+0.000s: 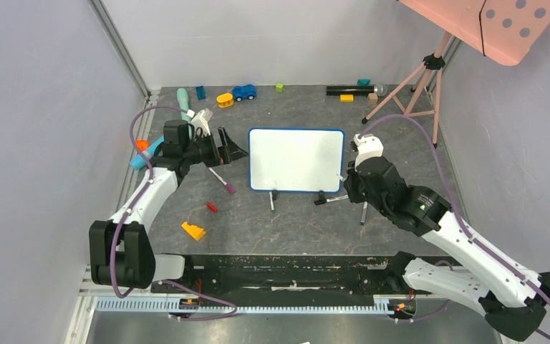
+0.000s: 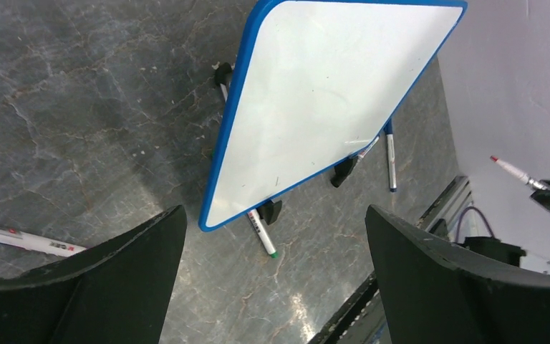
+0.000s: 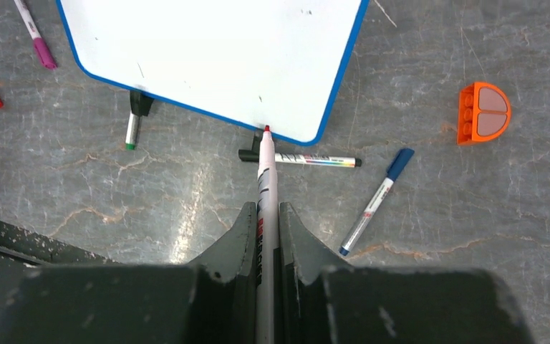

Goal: Write a sentence on the whiteboard
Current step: Move the whiteboard to the center of the board.

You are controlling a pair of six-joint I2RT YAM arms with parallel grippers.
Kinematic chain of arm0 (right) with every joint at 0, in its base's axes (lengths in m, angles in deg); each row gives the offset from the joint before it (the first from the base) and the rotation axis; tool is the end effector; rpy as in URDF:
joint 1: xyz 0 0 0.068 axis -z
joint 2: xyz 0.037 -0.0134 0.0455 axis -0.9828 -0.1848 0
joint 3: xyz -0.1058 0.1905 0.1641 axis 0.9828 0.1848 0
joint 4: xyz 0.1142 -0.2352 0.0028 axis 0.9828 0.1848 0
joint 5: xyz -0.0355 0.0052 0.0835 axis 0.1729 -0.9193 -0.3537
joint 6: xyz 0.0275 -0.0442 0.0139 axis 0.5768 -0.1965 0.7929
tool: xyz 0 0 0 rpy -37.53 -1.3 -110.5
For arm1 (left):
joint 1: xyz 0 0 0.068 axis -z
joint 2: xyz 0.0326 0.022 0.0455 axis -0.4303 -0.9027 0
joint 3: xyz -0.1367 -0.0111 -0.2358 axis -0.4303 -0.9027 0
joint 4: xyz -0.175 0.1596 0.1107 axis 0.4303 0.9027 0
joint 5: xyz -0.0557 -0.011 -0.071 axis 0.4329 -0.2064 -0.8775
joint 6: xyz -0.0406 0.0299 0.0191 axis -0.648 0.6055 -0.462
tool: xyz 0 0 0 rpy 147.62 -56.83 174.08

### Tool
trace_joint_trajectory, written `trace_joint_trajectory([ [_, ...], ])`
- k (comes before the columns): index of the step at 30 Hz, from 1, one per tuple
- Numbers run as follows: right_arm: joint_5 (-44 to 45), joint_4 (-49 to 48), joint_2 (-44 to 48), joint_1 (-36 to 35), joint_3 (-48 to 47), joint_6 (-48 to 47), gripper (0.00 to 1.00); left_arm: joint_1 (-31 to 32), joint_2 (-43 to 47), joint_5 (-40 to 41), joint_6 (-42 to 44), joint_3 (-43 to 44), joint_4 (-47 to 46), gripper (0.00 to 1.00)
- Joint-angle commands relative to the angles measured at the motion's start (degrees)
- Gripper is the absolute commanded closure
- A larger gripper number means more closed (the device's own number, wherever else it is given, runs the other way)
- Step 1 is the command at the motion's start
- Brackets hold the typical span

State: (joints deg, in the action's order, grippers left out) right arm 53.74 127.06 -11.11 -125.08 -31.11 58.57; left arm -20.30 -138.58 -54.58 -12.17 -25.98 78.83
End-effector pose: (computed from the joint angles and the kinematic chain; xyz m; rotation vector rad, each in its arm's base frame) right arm 0.1277 0.1121 0.3377 -0.2670 2.1697 0.2383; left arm 0.2812 -0.0481 0.2645 0.0592 2.1976 -1.0198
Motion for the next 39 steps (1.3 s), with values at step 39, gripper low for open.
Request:
trace_joint_trajectory([
  [39,0.99,-8.54,-14.36,1.09,-10.84,-3.41,1.00,-3.81,-23.97,-26.69,0.02,3.72,-26.66,0.23],
])
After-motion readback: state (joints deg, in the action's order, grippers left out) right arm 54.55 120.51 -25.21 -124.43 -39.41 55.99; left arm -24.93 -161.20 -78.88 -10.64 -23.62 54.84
